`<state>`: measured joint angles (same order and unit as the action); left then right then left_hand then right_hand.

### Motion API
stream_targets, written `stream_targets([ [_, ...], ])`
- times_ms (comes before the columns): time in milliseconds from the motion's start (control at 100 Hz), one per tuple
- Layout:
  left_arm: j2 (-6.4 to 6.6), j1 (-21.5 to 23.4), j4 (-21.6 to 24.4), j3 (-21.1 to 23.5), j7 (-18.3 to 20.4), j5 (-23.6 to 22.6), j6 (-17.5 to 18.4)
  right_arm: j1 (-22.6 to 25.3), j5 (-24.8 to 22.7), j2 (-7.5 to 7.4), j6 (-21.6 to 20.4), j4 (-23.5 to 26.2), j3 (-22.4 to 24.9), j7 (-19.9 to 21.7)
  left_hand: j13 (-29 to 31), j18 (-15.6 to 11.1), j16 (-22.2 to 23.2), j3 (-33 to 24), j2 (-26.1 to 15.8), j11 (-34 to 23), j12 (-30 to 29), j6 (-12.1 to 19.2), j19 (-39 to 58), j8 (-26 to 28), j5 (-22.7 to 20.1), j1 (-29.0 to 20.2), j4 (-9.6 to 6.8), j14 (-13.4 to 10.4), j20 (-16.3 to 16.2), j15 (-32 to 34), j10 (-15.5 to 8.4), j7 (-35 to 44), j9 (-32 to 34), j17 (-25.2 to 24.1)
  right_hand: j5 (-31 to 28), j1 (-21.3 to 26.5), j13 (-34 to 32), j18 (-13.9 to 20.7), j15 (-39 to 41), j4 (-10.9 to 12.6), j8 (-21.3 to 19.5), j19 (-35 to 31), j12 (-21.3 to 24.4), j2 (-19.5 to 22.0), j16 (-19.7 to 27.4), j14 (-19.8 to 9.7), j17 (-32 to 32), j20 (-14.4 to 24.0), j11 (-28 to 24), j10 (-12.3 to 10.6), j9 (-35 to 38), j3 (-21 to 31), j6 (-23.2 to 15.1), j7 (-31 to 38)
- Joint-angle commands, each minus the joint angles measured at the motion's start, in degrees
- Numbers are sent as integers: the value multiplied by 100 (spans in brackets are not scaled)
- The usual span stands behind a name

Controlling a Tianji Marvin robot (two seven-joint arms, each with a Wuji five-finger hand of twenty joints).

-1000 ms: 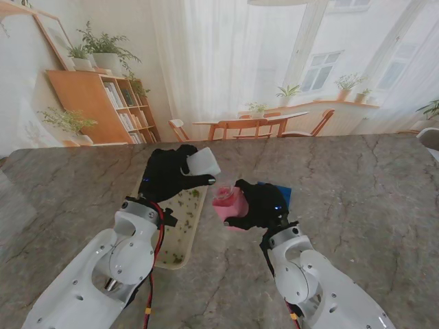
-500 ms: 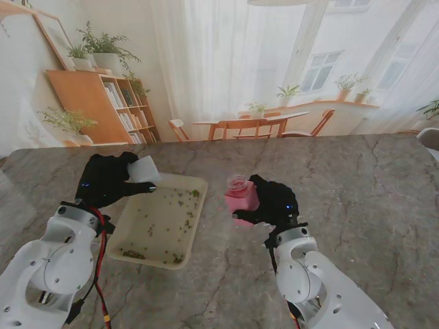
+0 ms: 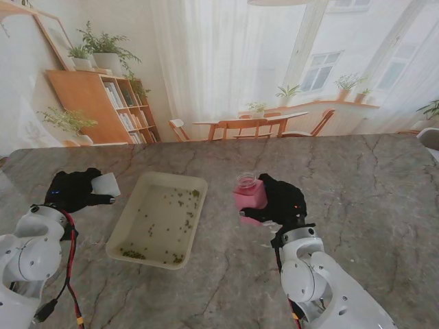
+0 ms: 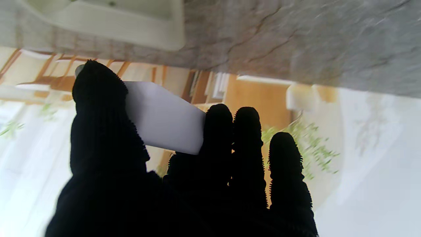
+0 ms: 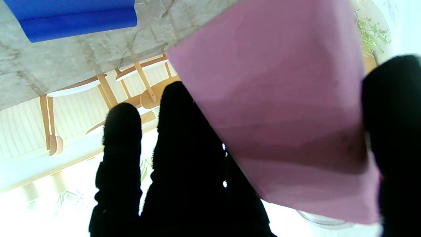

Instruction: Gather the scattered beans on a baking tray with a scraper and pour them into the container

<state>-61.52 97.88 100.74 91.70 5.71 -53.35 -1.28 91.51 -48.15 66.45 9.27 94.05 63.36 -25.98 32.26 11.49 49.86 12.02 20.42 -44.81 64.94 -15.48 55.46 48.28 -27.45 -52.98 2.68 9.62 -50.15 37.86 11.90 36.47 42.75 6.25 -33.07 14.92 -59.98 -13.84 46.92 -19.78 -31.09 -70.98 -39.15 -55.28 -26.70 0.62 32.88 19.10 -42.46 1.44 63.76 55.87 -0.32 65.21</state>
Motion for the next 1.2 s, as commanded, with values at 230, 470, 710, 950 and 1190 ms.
stream_targets([
  [230,160,-579,-1153,-22,264,-156,79,9,0,-8,-21,13,-16,131,-337,-169,-59,-1039,-1350,-11,228,840,-28,341,-194,-1601,36,-151,127,-43,-1235,780,-256,-300,-247,1263,8,66,-135,687,-67,-67,-78,886,57,-402,-21,67,-714,-869,477,1106,-2357,1087],
  [470,218,-1050,-2061,-303,305,-79,76,-27,-14,-18,-36,15,-70,184,-509,-161,-194,-1007,-1343,269,55,1000,23,342,-53,-1532,43,-52,208,-115,-1078,876,-412,-449,-248,1268,7,70,-137,689,-66,-68,-73,891,58,-410,-18,66,-712,-867,479,1108,-2356,1080],
  [710,274,-1494,-2835,-741,256,-95,106,-23,-32,-32,-41,45,-78,253,-696,-105,-510,-996,-1349,825,-275,1111,65,320,193,-1479,65,-36,389,-332,-836,1015,-706,-613,-254,1260,-4,77,-131,685,-70,-66,-73,889,54,-404,-18,64,-715,-867,488,1107,-2365,1075],
  [950,293,-1682,-3183,-964,337,40,36,-24,-29,-39,-70,54,-75,289,-966,-52,-1351,-1031,-1143,1682,-2158,1039,-297,152,356,-1115,23,22,898,-1161,-609,493,-1169,-849,-268,1251,-8,79,-133,681,-76,-65,-70,890,53,-422,-15,62,-709,-875,491,1101,-2370,1068],
  [1190,342,-1678,-3222,-1003,676,69,66,-22,-31,-40,-102,52,-79,287,-1466,79,-2326,-1052,-1384,3222,-3503,349,-1342,-1187,608,-446,-93,147,1547,-2204,-208,-2161,-1714,-1065,-260,1251,-5,89,-138,680,-84,-62,-72,904,50,-423,-12,59,-706,-883,492,1097,-2368,1057],
])
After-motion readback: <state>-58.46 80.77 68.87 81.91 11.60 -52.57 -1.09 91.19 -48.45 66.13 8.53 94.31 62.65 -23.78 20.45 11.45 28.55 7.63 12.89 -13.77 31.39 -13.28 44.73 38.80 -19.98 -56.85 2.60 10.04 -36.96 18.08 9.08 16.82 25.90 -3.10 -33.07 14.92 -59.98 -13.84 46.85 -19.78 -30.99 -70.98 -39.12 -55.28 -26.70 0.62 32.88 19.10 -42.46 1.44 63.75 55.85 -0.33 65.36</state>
